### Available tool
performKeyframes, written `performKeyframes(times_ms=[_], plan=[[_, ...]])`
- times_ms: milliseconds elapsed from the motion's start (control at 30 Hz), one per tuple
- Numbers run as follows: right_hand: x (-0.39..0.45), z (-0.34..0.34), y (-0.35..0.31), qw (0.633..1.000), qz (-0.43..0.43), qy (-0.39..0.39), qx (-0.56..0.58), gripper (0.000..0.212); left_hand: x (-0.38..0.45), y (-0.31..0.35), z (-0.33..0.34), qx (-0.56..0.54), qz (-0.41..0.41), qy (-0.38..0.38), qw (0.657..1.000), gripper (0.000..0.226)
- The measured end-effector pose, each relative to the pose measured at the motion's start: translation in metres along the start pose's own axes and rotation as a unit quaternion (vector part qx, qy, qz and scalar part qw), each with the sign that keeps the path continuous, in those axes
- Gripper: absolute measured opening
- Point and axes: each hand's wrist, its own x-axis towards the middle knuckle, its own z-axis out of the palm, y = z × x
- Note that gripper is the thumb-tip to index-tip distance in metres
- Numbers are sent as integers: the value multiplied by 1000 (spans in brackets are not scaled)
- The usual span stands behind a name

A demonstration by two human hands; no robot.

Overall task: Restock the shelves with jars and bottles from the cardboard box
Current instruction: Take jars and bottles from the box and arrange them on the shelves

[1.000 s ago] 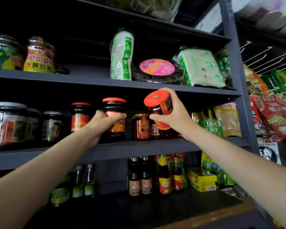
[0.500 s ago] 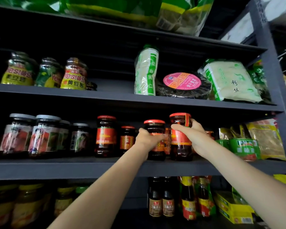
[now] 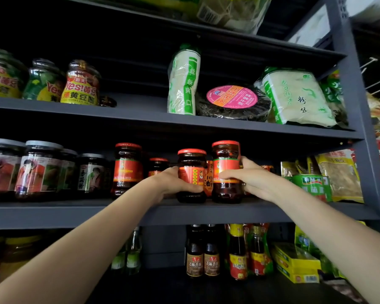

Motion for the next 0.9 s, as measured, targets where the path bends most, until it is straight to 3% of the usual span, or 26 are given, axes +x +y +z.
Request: performKeyframes(times_ms=[100, 233, 333, 433, 533, 667, 833, 900], plan=[[2, 0, 3, 997, 13, -21, 69, 59, 3, -4, -8, 24, -21, -3, 999, 75], [10, 5, 7, 995, -9, 32, -93, 88, 1, -8, -15, 18, -23, 6, 1000, 67], [11, 7, 5, 997, -10, 33, -65, 87, -1, -10, -20, 23, -27, 8, 999, 75], [9, 11, 1, 1000, -9, -28, 4, 80, -2, -12, -28, 29, -28, 1, 999, 56], [11, 17, 3, 999, -1, -42, 3, 80, 0, -15, -30, 37, -18, 19, 999, 53], [17, 23, 8, 997, 1, -15, -80, 85, 0, -14, -22, 44, -10, 57, 997, 61], [26, 34, 8, 994, 4, 47, -98, 79, 4, -18, -25, 32, -3, 81, 996, 37], [29, 37, 6, 994, 16, 52, -98, 79, 11, -25, -32, 33, -12, 94, 995, 38]])
